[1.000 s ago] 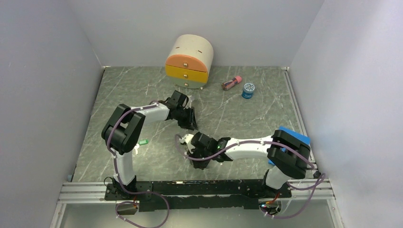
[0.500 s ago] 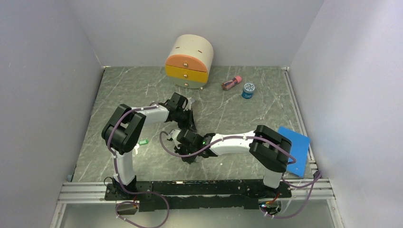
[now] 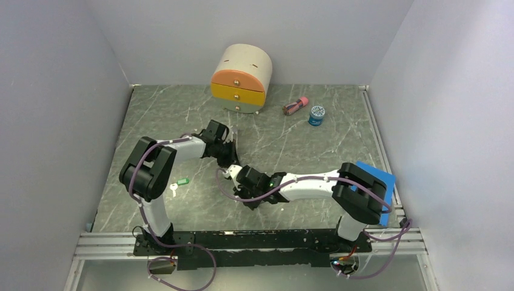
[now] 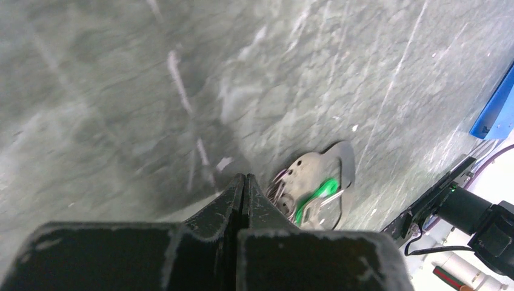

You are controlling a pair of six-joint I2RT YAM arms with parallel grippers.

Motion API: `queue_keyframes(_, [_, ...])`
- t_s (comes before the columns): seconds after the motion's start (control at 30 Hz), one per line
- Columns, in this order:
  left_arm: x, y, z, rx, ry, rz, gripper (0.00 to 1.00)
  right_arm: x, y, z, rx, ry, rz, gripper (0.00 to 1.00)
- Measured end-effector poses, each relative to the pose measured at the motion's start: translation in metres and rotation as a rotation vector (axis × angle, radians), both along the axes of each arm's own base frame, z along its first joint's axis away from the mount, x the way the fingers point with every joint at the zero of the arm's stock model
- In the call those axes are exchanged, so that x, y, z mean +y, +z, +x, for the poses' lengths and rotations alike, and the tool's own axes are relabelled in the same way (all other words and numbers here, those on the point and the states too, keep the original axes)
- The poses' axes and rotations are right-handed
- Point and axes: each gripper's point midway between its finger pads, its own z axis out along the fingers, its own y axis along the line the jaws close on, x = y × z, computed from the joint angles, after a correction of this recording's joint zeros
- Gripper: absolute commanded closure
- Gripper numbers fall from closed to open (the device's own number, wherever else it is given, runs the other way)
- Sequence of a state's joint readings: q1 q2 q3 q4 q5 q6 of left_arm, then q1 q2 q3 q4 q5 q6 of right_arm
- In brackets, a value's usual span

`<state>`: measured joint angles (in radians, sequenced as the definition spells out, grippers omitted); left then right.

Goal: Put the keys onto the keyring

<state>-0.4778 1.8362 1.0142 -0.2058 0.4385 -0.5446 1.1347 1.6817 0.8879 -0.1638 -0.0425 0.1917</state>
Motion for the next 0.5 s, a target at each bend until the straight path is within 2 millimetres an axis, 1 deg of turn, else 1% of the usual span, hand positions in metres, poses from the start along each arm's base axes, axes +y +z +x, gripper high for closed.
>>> queue_keyframes(0.1, [0.010, 0.000, -0.002, 0.005, 0.021, 0.005, 0.97, -0.011, 0.000, 0.003, -0.002, -0.031, -0.007, 1.00])
queue_keyframes(0.23, [0.014, 0.000, -0.008, 0.008, 0.041, -0.006, 0.97, -0.034, -0.001, 0.012, 0.025, -0.120, -0.003, 1.00])
queue_keyframes(0.4, [0.022, 0.000, -0.023, 0.001, 0.051, -0.008, 0.97, -0.075, -0.001, 0.042, 0.091, -0.315, 0.010, 1.00])
queue_keyframes(0.5, [0.028, 0.001, -0.027, -0.011, 0.061, 0.007, 0.96, -0.096, -0.001, 0.056, 0.115, -0.415, 0.006, 1.00])
